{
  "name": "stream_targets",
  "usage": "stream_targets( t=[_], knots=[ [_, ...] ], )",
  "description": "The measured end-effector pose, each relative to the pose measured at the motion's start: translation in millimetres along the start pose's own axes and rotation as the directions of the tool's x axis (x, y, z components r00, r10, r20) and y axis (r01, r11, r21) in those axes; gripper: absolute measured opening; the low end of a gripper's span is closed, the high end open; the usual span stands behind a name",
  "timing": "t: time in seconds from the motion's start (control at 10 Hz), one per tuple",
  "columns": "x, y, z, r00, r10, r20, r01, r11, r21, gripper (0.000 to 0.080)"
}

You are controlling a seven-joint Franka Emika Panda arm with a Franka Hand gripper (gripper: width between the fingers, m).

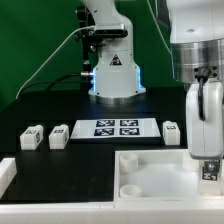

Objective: Assemble one leg

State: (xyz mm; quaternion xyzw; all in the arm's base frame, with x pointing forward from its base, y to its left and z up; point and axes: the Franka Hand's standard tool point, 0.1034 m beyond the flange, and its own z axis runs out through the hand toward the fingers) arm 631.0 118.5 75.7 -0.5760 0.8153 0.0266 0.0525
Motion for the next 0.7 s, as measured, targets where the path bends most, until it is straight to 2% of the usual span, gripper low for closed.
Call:
stream_targets(
  t=[0.1, 0.2, 0.4, 0.5, 0.6, 0.7],
  knots=[
    [-0.8, 0.7, 0.0, 1.0, -0.004, 0.001, 0.004, 1.0, 0.001, 0.0565],
    [-5.8, 6.2, -2.2, 1.0, -0.014, 0.004, 0.014, 1.0, 0.012, 0.0632],
    [-18.9, 24.3, -14.1, 0.999, -0.036, 0.014, 0.036, 0.999, 0.008, 0.0644],
    [-26.2, 27.9, -20.6, 0.999, -0.047, 0.02, 0.047, 0.999, 0.006, 0.0649],
    [-29.8, 24.5, -26.7, 0.998, -0.052, 0.025, 0.052, 0.999, 0.002, 0.0649],
    [-28.9, 24.9, -24.3, 0.998, -0.055, 0.023, 0.055, 0.999, 0.004, 0.0649]
  ],
)
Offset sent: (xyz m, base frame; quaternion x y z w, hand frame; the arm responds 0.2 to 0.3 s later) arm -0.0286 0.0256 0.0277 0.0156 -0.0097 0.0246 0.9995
